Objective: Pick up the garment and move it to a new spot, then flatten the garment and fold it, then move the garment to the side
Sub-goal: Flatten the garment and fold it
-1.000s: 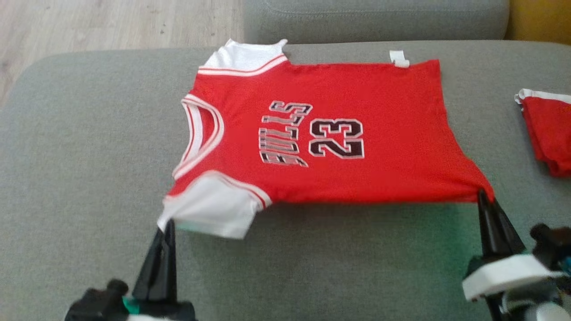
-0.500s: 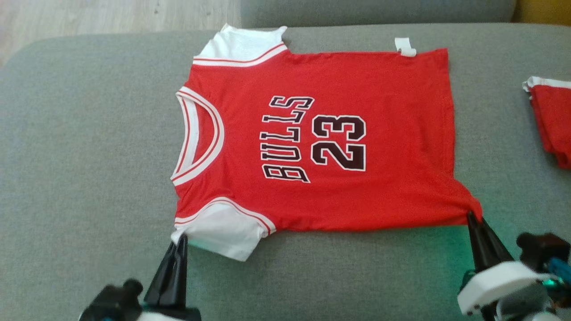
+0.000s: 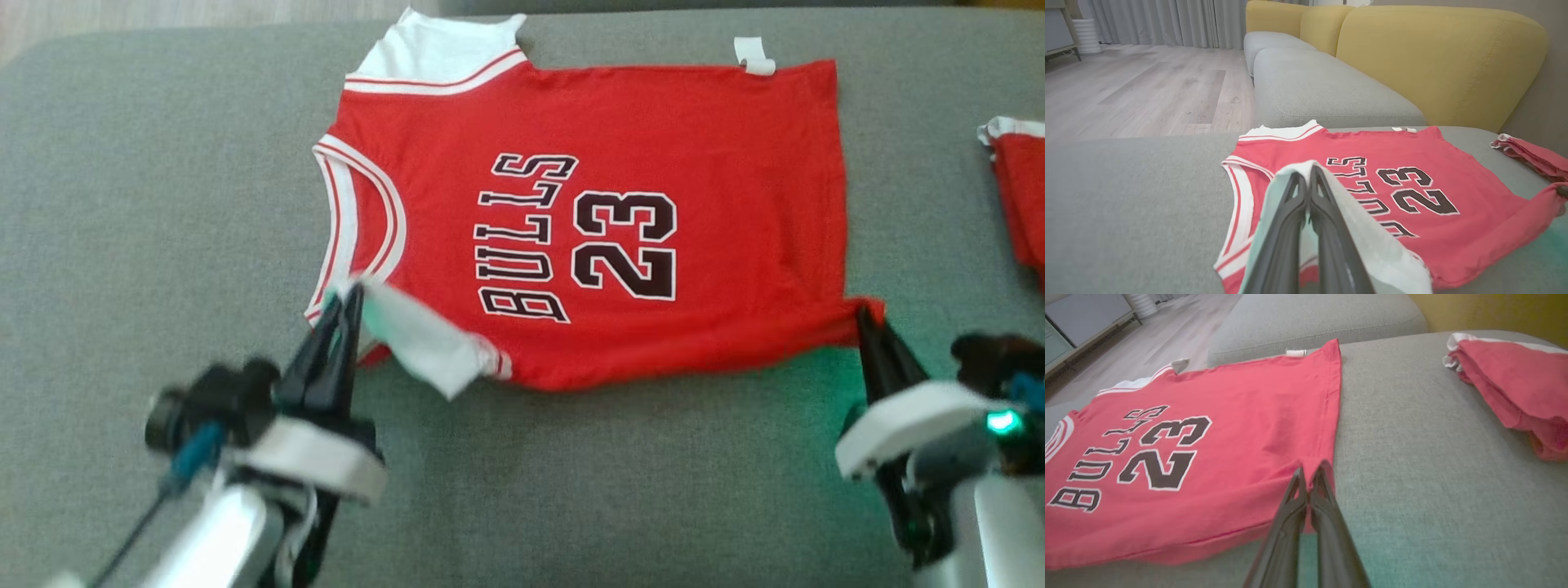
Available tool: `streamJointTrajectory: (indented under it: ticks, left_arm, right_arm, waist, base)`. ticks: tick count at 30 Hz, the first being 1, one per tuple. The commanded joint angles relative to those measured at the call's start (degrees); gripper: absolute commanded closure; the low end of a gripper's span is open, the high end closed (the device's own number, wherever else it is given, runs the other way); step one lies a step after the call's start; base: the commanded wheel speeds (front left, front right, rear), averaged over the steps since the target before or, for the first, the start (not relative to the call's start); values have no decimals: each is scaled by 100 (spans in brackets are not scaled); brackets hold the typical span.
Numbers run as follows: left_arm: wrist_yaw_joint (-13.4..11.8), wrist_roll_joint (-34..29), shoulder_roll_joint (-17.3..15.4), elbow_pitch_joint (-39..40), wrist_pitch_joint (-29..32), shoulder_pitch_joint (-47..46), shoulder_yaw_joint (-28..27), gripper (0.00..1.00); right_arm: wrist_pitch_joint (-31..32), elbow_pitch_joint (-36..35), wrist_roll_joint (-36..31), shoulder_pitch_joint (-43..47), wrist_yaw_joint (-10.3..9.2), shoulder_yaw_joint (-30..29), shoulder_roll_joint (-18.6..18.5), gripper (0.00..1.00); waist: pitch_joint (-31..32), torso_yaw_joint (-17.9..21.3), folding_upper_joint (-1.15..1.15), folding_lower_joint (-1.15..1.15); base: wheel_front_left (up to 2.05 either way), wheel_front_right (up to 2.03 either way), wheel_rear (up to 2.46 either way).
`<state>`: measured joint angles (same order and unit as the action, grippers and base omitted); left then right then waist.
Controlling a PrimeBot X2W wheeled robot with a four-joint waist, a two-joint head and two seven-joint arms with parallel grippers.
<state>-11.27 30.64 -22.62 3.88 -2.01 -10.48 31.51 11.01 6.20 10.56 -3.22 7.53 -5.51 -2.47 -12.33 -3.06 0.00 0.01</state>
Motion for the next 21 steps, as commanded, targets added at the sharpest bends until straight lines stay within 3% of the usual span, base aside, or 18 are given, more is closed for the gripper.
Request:
streamJointTrajectory:
  ticks: [1,7,14,21]
  left_arm:
    - [55,-48,-53,41,25,-447,-209,100]
    - [336,-78,64,-795,100,-1419,-219,100]
    - [452,-188,169,-1641,-168,-2190,-304,100]
    - [519,-194,306,-2357,-503,-2694,-393,100]
  right_arm:
    - [47,-121,1,-322,-4,107,-41,100]
    - [488,300,-262,-1110,-4,248,-41,100]
    - [900,677,-625,-1876,-4,223,-41,100]
    - [906,1056,-750,-2300,-4,116,-41,100]
  waist:
    - [-62,6,0,-1]
    - [-256,79,0,-1]
    - [-432,143,0,-1]
    - [-555,178,0,-1]
  base:
    - [0,0,0]
    - [0,0,0]
    - [0,0,0]
    - [0,0,0]
